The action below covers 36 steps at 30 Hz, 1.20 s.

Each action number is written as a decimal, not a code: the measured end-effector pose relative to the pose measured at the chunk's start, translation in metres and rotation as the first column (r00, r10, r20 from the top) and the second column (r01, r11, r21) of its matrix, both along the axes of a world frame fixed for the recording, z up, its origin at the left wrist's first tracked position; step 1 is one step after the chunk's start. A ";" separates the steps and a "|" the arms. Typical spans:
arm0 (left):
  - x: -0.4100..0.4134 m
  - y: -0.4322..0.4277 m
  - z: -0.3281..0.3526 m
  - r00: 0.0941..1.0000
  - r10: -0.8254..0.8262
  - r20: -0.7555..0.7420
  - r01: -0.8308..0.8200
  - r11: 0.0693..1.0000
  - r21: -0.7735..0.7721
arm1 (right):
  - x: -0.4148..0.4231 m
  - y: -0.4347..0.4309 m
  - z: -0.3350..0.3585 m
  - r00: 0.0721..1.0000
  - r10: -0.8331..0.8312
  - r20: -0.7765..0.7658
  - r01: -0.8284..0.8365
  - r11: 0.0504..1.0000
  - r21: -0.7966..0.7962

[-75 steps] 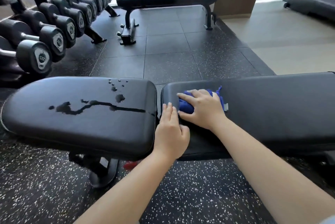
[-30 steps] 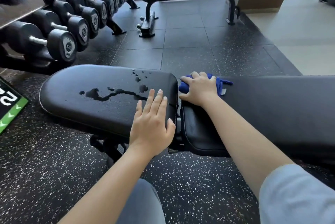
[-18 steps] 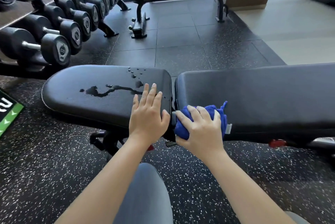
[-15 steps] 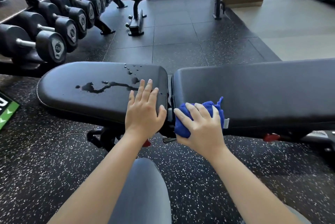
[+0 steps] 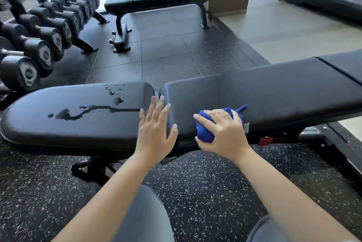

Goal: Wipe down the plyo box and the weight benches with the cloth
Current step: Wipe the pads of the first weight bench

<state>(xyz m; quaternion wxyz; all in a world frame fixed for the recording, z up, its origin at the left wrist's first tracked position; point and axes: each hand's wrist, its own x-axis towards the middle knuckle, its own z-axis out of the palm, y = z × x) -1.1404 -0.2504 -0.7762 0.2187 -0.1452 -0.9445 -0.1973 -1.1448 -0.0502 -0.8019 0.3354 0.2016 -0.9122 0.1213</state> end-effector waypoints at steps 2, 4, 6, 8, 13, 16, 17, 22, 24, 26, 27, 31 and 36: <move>-0.004 0.028 0.000 0.997 -0.076 -0.012 0.076 0.997 0.025 | -0.007 0.022 0.003 0.998 -0.052 0.030 0.053 0.998 -0.024; -0.009 0.059 0.005 0.991 -0.136 -0.017 0.136 0.990 0.027 | -0.012 0.045 0.006 0.989 -0.132 0.067 0.136 0.989 -0.051; -0.014 0.087 0.009 0.980 -0.200 -0.019 0.200 0.979 0.024 | -0.014 0.067 0.007 0.985 -0.155 0.080 0.159 0.986 -0.045; -0.017 0.109 0.011 0.968 -0.251 -0.015 0.251 0.968 0.001 | -0.014 0.085 0.008 0.985 -0.154 0.079 0.157 0.987 -0.040; -0.017 0.144 0.003 0.961 -0.274 0.047 0.277 0.959 -0.061 | -0.014 0.133 0.011 0.962 -0.237 0.137 0.246 0.968 -0.052; -0.013 0.164 -0.002 0.957 -0.274 0.092 0.286 0.943 -0.170 | -0.014 0.163 0.013 0.942 -0.289 0.171 0.302 0.952 -0.053; -0.012 0.170 -0.003 0.958 -0.272 0.085 0.284 0.939 -0.195 | -0.014 0.170 0.014 0.938 -0.296 0.182 0.310 0.950 -0.049; -0.005 0.194 -0.003 0.967 -0.215 0.137 0.243 0.938 -0.246 | -0.014 0.184 0.015 0.929 -0.281 0.242 0.294 0.955 -0.022; -0.001 0.199 -0.002 0.974 -0.168 0.153 0.200 0.952 -0.231 | -0.012 0.184 0.015 0.924 -0.277 0.263 0.292 0.956 -0.019; 0.001 0.203 -0.001 0.976 -0.132 0.176 0.167 0.966 -0.198 | -0.010 0.182 0.017 0.925 -0.278 0.261 0.293 0.956 -0.021; 0.002 0.206 0.000 0.976 -0.128 0.176 0.160 0.970 -0.184 | -0.010 0.182 0.018 0.927 -0.278 0.250 0.293 0.956 -0.024; -0.006 0.212 0.001 0.984 -0.149 0.103 0.170 0.952 -0.253 | -0.014 0.184 0.012 0.949 -0.268 0.166 0.278 0.960 -0.036; -0.023 0.210 -0.014 0.979 -0.194 0.067 0.205 0.928 -0.312 | -0.022 0.189 0.004 0.962 -0.251 0.107 0.259 0.964 -0.066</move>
